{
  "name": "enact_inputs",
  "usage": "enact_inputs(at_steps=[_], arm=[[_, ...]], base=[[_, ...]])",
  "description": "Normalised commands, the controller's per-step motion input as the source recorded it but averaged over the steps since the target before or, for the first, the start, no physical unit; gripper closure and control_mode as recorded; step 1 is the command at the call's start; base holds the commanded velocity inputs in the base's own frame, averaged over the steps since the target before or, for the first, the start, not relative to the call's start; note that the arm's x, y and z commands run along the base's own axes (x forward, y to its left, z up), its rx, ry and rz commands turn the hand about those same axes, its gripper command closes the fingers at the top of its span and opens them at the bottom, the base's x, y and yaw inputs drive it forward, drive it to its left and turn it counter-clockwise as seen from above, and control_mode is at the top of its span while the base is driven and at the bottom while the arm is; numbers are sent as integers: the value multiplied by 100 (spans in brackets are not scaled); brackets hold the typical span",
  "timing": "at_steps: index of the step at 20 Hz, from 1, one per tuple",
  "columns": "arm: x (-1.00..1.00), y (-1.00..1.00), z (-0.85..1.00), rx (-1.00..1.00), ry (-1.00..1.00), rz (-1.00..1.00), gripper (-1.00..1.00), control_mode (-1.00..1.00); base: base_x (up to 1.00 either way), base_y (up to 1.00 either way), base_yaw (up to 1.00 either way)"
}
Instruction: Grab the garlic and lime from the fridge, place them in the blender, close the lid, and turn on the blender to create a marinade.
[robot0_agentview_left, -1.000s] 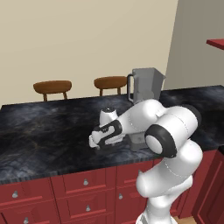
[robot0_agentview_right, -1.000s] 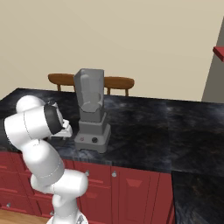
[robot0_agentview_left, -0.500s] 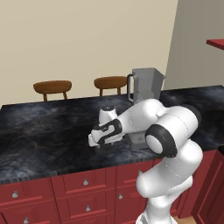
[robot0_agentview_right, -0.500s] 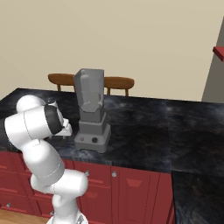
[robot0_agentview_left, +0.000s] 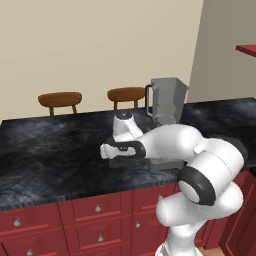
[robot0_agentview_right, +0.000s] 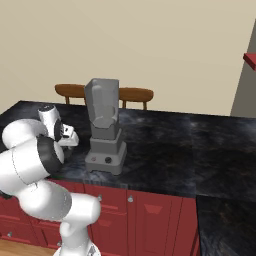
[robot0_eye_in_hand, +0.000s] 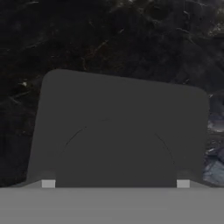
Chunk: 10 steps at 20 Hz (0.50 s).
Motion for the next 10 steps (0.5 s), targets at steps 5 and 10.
enact_inputs(at_steps=[5,10], arm=[[-27,0,100,0,-25,0,100,-100],[-13,0,100,0,-24,0,100,-100]], base=[[0,0,0],[0,0,0]])
